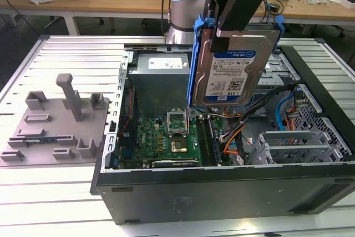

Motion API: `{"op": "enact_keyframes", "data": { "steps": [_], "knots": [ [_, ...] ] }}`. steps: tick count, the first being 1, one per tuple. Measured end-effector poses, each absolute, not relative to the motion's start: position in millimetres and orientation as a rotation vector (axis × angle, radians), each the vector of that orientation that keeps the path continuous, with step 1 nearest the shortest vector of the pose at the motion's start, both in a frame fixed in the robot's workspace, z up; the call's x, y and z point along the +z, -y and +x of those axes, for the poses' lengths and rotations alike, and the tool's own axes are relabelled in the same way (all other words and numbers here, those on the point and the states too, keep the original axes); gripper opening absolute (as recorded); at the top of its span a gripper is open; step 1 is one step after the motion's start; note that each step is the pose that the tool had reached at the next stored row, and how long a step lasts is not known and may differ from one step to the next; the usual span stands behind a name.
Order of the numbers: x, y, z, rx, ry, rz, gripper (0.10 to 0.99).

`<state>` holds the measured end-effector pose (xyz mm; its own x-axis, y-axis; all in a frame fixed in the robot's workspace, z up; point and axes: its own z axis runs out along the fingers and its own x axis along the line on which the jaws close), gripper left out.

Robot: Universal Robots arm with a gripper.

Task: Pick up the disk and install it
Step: 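Insert the disk into the insertion slot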

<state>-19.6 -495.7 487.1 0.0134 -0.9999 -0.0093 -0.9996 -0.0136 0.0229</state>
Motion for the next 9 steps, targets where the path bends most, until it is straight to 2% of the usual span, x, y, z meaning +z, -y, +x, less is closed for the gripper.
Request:
{"op": "enact_keyframes", "data": {
  "steps": [9],
  "knots": [
    [486.1, 504.2, -19.1, -0.037, 2.255, 2.174, 0.369]
  ]
}}
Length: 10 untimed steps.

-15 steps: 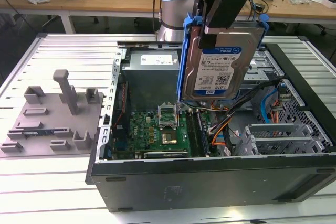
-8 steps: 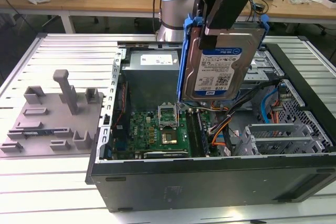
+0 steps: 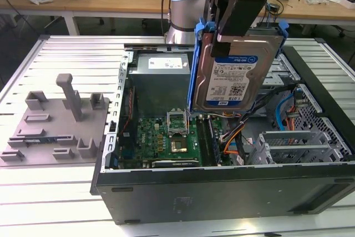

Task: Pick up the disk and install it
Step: 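Insert the disk into the insertion slot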

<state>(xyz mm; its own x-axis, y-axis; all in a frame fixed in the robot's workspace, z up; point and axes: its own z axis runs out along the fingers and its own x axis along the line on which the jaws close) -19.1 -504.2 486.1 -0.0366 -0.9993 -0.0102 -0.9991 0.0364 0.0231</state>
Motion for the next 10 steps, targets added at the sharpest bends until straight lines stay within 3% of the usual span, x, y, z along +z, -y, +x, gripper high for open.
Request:
{"op": "enact_keyframes", "data": {
  "steps": [10],
  "knots": [
    [485.8, 508.6, -8.7, -0.039, 2.258, 2.171, 0.369]
  ]
}}
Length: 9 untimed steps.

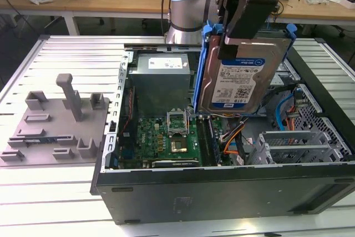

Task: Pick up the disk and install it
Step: 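Insert the disk into the insertion slot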

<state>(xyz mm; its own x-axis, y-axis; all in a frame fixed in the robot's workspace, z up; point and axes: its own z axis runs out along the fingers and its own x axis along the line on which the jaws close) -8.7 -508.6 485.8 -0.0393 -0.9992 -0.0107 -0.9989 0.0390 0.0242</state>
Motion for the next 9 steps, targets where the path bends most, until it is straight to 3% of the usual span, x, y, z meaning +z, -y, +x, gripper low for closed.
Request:
{"op": "enact_keyframes", "data": {
  "steps": [9],
  "knots": [
    [485.7, 522.1, 12.5, -0.050, 2.265, 2.178, 0.369]
  ]
}}
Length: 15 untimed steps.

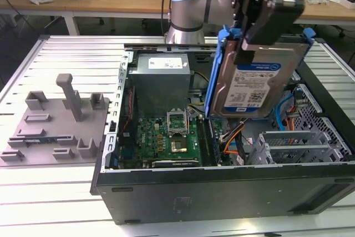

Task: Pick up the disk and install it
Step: 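Insert the disk into the insertion slot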

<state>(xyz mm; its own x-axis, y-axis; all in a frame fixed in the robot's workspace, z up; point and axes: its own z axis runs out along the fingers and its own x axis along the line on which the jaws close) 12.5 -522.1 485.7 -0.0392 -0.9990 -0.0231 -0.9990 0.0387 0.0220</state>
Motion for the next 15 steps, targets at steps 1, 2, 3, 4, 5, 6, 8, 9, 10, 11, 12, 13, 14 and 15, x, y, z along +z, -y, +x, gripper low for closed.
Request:
{"op": "enact_keyframes", "data": {
  "steps": [1, 2, 3, 4, 5, 6, 8, 9, 10, 11, 12, 13, 14, 15],
  "knots": [
    [485.8, 523.6, 15.7, 0.050, -2.263, -2.176, 0.369],
    [485.7, 525.1, 18.6, 0.050, -2.263, -2.176, 0.369],
    [485.7, 526.5, 21.5, 0.050, -2.263, -2.176, 0.369],
    [485.7, 528.0, 24.8, 0.050, -2.263, -2.176, 0.369],
    [485.8, 529.9, 28.9, 0.051, -2.263, -2.176, 0.369],
    [485.8, 531.6, 32.8, 0.051, -2.263, -2.176, 0.369],
    [485.8, 534.8, 42.2, 0.051, -2.263, -2.176, 0.369],
    [485.7, 537.0, 49.6, 0.051, -2.263, -2.176, 0.369],
    [485.7, 538.1, 54.7, 0.051, -2.263, -2.176, 0.369],
    [485.7, 539.1, 59.1, 0.051, -2.262, -2.176, 0.369],
    [485.7, 540.1, 63.4, 0.051, -2.263, -2.176, 0.369],
    [485.7, 540.9, 67.2, 0.051, -2.263, -2.176, 0.369],
    [485.7, 541.8, 72.1, 0.051, -2.262, -2.176, 0.369],
    [485.7, 542.5, 76.1, 0.051, -2.262, -2.176, 0.369]
  ]
}}
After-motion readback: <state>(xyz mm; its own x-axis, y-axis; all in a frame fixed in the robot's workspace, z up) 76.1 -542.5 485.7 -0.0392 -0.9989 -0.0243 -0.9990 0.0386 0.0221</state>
